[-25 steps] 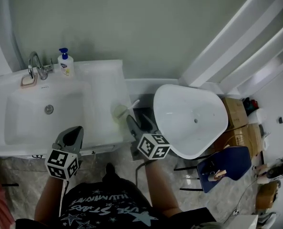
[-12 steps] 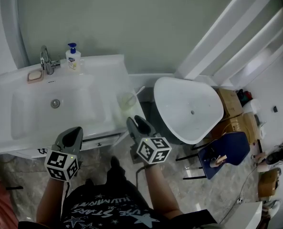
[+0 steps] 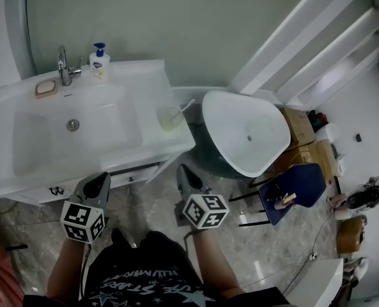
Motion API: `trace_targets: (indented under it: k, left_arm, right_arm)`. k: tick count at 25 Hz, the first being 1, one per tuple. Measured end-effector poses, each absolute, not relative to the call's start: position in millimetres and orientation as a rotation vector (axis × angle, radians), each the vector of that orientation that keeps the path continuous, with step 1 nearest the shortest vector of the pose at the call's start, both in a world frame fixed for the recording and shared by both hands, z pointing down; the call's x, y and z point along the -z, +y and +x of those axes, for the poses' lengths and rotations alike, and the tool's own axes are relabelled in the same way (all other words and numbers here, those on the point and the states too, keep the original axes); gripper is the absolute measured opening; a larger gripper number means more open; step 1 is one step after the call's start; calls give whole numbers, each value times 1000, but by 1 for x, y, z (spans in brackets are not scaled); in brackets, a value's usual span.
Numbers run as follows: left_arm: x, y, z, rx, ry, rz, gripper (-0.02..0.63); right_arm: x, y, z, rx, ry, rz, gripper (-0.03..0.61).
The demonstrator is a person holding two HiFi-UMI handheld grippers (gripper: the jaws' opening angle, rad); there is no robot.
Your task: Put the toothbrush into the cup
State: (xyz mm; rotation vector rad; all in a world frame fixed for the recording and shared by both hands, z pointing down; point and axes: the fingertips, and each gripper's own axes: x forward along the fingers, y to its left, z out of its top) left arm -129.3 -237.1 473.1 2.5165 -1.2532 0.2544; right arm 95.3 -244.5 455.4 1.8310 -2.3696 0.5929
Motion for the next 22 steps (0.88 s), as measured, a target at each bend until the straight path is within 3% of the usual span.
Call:
trace_targets:
  k: [22]
  left_arm:
    - [-461, -139, -89, -294, -1356, 2500, 9]
  right_arm:
    - [-444, -163, 92, -575, -2567, 1571, 5]
